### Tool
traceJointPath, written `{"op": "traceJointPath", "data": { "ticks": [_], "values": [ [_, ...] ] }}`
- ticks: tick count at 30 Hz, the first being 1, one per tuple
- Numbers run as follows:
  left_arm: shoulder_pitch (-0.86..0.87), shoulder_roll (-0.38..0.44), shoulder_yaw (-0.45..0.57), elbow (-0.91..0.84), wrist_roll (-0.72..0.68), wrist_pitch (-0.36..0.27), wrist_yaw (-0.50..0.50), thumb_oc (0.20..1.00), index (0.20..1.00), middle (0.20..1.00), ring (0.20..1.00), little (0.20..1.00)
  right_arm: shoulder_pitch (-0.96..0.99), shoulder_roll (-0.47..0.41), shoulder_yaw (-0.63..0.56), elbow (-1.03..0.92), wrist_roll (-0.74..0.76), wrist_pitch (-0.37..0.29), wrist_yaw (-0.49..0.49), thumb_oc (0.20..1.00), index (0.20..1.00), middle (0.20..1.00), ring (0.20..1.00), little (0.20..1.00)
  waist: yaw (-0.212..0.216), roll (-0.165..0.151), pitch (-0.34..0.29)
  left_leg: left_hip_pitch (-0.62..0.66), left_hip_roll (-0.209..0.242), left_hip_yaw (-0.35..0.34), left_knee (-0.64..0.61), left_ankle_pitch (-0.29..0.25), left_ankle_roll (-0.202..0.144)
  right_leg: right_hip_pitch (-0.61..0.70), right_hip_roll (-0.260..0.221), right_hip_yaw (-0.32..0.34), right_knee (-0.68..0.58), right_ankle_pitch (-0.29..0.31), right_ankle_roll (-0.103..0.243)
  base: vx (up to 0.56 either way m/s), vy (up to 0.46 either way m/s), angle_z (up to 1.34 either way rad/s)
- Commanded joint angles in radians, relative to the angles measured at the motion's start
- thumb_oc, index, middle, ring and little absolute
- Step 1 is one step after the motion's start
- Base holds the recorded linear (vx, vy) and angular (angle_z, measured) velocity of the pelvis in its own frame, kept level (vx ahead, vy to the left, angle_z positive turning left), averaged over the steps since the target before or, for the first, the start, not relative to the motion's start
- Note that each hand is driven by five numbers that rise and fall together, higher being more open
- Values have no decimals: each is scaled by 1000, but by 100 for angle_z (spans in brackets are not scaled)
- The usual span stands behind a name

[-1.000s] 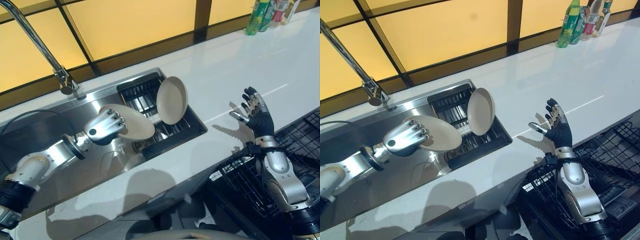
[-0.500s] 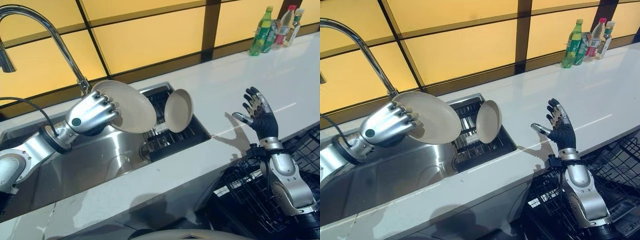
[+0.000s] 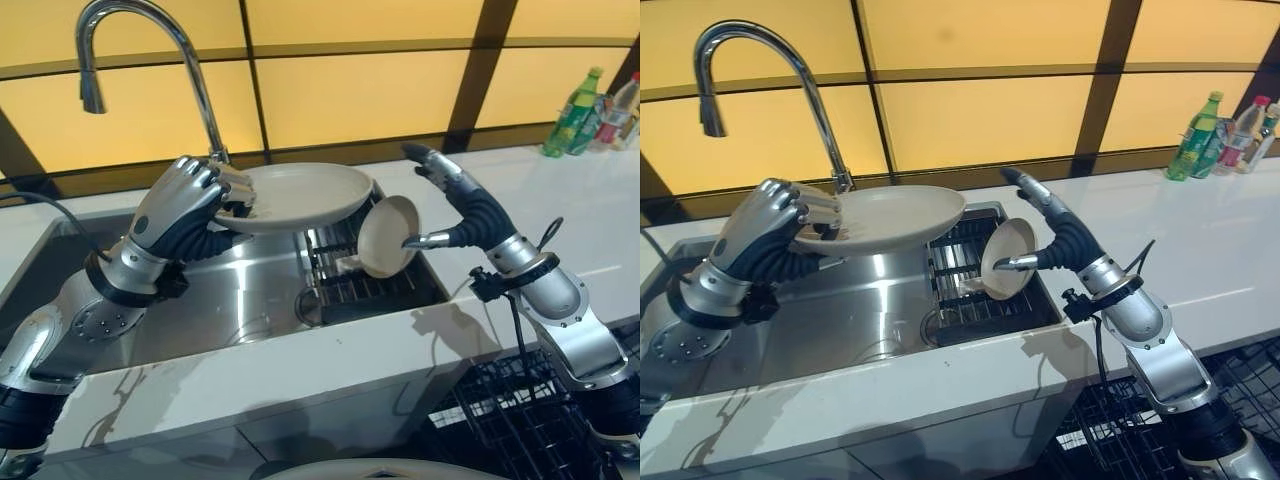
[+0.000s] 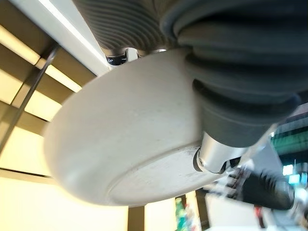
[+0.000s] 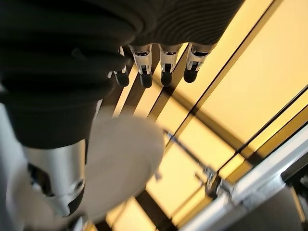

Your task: Pick up plates and place into dishwasher.

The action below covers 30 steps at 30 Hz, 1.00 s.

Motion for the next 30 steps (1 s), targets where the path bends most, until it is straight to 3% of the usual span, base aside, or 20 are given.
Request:
{"op": "traceJointPath", "data": {
  "ticks": [1, 7, 12, 14, 20, 23, 30],
  "values": [
    [-90, -79, -16, -16, -209, 59, -117, 200, 200, 200, 200, 200, -96, -23, 1, -72, -50, -50, -9, 1000, 1000, 1000, 1000, 1000, 11, 1, -16, 73, -16, -14, 3, -145, 22, -120, 41, -65, 9, 62, 0, -53, -34, 3],
    [-84, -171, -39, -51, -371, 107, -259, 200, 200, 200, 200, 200, -105, 33, 46, -102, -85, -41, 8, 1000, 1000, 1000, 1000, 1000, 17, 2, -14, 70, -18, -16, 2, -147, 24, -121, 44, -61, 4, 64, -5, -48, -21, 0],
    [-72, -216, -58, -80, -432, 143, -351, 200, 200, 200, 200, 200, -99, 60, 59, -105, -134, -39, -36, 1000, 1000, 1000, 1000, 1000, 21, 2, -15, 69, -22, -17, 2, -151, 27, -121, 43, -63, 4, 63, -6, -15, -6, 0],
    [-57, -219, -53, -81, -420, 129, -382, 200, 200, 200, 200, 200, -89, 65, 50, -103, -148, -34, -49, 1000, 1000, 1000, 1000, 1000, 22, 4, -16, 69, -23, -15, 2, -153, 28, -123, 42, -62, 4, 62, -6, -36, 4, 0],
    [-17, -184, -5, -87, -409, 117, -358, 200, 200, 200, 200, 200, -9, 43, -22, -89, -172, -16, -120, 1000, 1000, 1000, 1000, 1000, 18, 11, -25, 66, -24, -4, 2, -156, 32, -127, 36, -74, 4, 62, -2, -6, 1, 0],
    [16, -175, 34, -78, -371, 79, -314, 200, 200, 200, 200, 200, 53, 37, -93, -66, -182, -8, -188, 1000, 1000, 1000, 1000, 1000, 12, 14, -25, 69, -23, 2, 2, -158, 33, -126, 34, -78, 4, 64, -2, 0, 0, 0],
    [69, -172, 111, -83, -393, 59, -330, 200, 200, 200, 200, 200, 129, 51, -240, -30, -144, -48, -236, 1000, 1000, 1000, 1000, 1000, -6, 19, -29, 69, -25, 7, 2, -165, 41, -132, 35, -67, 5, 63, 0, 0, 0, 0]
  ]
}}
